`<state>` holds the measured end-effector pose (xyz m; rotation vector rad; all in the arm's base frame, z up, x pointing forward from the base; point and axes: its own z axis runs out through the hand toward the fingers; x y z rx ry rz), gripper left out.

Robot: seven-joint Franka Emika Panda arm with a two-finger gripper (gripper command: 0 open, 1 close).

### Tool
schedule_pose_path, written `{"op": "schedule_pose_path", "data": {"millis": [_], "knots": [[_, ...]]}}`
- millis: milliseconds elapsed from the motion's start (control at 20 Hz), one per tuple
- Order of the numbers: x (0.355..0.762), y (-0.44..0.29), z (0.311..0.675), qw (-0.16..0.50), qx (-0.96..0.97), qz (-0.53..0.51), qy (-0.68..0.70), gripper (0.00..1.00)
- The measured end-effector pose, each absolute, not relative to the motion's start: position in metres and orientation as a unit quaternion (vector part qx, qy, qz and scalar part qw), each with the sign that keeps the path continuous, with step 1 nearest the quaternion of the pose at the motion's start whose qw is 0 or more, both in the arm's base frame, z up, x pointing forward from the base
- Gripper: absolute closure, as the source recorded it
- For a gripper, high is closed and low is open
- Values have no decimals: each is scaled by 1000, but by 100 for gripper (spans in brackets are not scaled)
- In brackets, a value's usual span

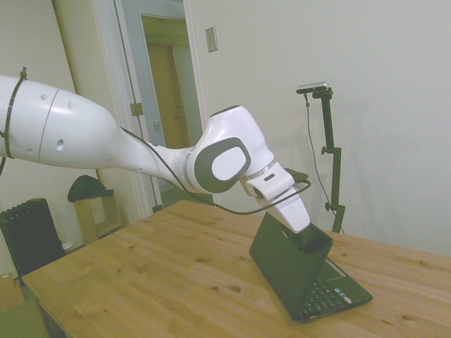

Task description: Close the laptop

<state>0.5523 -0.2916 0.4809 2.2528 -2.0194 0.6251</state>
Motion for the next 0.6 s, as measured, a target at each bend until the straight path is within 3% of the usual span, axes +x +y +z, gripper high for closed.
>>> {"op": "schedule_pose_path", "data": {"millis": [250, 450, 600], "knots": [[546, -340, 443, 33, 724, 181, -665, 100], [571, -361, 409, 39, 724, 169, -667, 100], [592, -365, 403, 44, 729, 166, -663, 100]]}}
